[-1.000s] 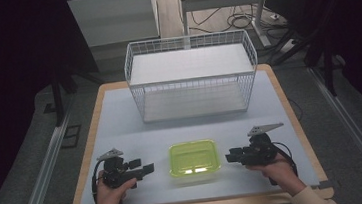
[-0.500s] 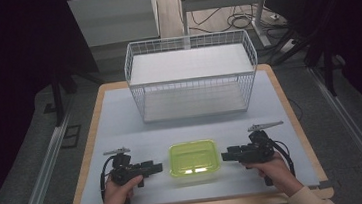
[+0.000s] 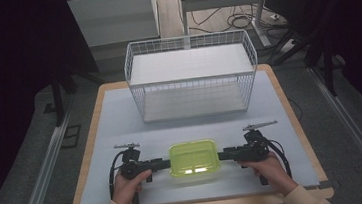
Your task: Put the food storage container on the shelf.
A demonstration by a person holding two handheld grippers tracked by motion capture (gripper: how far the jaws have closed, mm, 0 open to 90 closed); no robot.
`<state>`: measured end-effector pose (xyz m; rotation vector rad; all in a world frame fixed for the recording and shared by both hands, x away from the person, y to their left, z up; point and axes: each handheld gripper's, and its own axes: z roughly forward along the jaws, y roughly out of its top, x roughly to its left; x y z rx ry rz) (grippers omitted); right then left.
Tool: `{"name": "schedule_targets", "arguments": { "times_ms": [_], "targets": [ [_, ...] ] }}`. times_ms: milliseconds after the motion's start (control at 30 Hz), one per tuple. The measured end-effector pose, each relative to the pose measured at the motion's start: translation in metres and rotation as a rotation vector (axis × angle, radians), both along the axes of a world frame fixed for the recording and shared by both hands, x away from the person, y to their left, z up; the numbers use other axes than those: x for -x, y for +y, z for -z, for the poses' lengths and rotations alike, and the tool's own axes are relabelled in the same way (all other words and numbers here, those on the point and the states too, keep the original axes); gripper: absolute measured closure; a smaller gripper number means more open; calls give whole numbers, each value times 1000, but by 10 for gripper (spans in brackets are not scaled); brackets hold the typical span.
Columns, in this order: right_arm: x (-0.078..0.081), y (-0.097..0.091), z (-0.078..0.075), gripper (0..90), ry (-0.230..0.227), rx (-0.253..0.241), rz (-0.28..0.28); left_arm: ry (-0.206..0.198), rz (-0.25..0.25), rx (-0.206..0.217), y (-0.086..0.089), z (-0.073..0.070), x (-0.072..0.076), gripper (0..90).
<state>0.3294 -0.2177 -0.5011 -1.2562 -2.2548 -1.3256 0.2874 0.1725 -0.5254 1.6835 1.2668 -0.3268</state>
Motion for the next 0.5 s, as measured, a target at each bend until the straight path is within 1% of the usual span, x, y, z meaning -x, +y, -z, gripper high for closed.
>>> {"name": "schedule_targets", "arguments": {
  "times_ms": [67, 167, 300, 367, 400, 433, 467, 500],
  "targets": [
    [-2, 2, 2, 522, 10, -1, -1, 6, 5, 3, -1, 1, -2, 448],
    [-3, 3, 2, 527, 14, 2, 2, 11, 7, 8, -3, 1, -4, 460],
    [-5, 5, 3, 538, 20, -6, 5, 21, 6, 19, -6, 2, -7, 487],
    [-6, 7, 3, 544, 23, -2, 0, 25, 5, 18, -8, 2, -8, 502],
    [-6, 8, 4, 557, 34, -3, -2, 27, 5, 17, -8, 3, -8, 520],
    [-6, 8, 4, 557, 34, -3, -2, 30, 7, 15, -9, 3, -8, 520],
    [-7, 9, 5, 570, 39, -2, -7, 35, 9, 16, -10, 4, -8, 554],
    [-7, 9, 5, 570, 39, -2, -7, 33, 17, 13, -10, 4, -8, 554]
  ]
}}
